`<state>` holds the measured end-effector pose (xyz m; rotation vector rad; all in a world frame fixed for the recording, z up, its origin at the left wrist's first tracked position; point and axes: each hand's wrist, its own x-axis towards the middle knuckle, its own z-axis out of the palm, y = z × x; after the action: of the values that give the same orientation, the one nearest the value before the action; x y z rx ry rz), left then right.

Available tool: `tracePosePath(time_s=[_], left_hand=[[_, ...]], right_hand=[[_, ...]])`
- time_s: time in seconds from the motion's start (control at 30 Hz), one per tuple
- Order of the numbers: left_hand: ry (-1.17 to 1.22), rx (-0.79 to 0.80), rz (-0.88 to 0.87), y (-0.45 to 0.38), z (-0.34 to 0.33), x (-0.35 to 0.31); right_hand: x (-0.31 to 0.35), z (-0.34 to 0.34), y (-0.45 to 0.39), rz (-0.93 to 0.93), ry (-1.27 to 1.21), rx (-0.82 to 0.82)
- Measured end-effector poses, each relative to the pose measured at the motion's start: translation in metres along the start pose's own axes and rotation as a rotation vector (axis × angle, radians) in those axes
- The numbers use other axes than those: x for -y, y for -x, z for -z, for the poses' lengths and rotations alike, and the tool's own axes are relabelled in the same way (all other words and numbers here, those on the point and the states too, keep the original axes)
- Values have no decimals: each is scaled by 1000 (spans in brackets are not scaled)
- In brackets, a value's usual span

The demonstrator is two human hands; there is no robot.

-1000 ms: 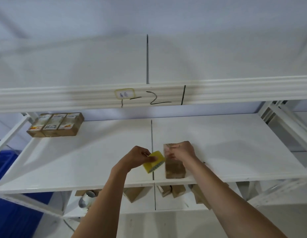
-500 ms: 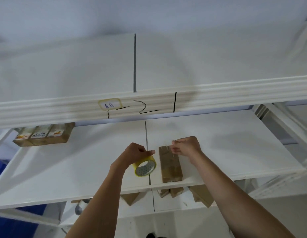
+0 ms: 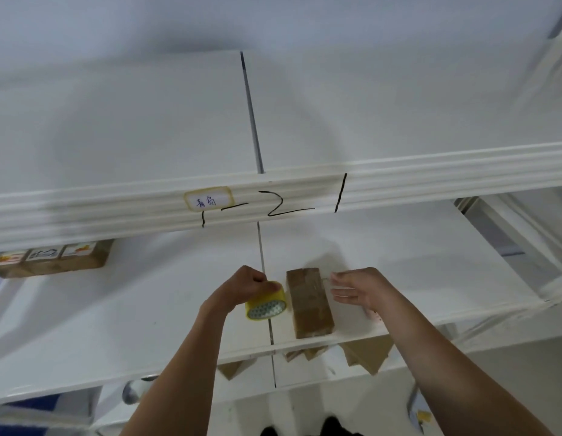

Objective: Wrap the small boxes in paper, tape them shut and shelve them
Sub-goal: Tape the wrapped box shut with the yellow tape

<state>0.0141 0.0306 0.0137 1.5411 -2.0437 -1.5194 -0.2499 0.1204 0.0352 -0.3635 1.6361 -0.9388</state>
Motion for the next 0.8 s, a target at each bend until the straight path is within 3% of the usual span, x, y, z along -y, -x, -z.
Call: tracePosePath(time_s=[0.33, 0.8], left_hand=[[-237, -90, 69, -11, -14, -5], [-275, -122, 90, -19, -24, -2]], right_hand=[[-20, 1, -25, 4, 167, -98], [-35, 20, -35, 44, 150, 34]])
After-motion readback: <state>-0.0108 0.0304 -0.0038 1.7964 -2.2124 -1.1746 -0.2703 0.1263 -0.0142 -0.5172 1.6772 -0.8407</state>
